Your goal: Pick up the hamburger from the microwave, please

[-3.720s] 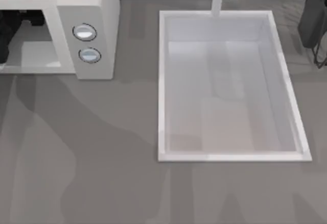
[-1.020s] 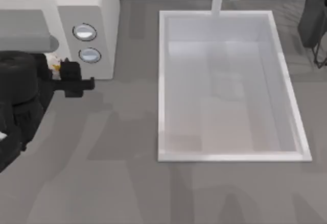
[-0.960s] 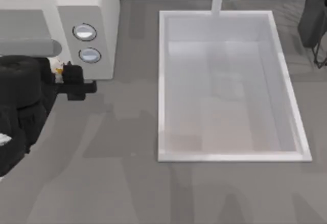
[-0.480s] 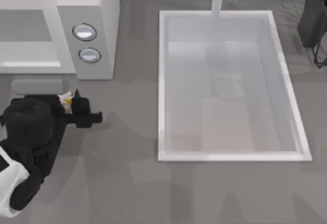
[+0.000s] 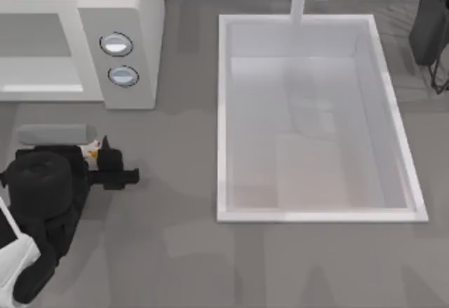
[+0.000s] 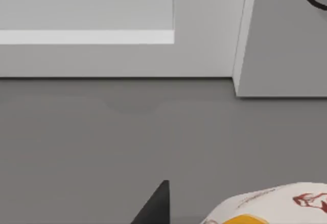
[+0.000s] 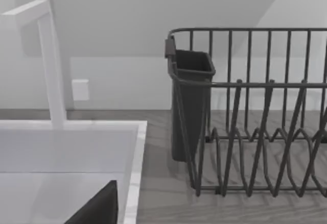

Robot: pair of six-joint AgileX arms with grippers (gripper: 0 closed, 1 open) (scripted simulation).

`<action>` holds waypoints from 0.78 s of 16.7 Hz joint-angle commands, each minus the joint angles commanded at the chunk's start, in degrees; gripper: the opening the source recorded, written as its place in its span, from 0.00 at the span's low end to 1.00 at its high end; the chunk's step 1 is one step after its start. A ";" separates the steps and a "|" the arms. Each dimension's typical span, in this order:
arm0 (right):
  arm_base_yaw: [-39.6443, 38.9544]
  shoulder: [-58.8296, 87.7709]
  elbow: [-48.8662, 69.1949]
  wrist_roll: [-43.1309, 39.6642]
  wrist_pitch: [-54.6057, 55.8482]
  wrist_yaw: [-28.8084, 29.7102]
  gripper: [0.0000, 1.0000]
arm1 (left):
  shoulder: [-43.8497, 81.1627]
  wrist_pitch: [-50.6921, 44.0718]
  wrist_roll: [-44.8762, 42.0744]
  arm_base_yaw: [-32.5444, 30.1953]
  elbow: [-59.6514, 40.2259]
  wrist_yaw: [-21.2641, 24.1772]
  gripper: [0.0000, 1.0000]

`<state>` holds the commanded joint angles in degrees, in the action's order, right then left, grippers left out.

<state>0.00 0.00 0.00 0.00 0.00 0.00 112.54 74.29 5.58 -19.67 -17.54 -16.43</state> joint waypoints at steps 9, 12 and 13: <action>0.00 0.00 0.00 0.00 0.00 0.00 1.00 | 0.00 0.00 0.00 0.00 0.00 0.00 0.68; 0.00 0.00 0.00 0.00 0.00 0.00 1.00 | 0.00 0.00 0.00 0.00 0.00 0.00 0.90; 0.00 0.00 0.00 0.00 0.00 0.00 1.00 | 0.00 0.00 0.00 0.00 0.00 0.00 0.98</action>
<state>0.00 0.00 0.00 0.00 0.00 0.00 112.54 74.29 5.58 -19.67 -17.54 -16.43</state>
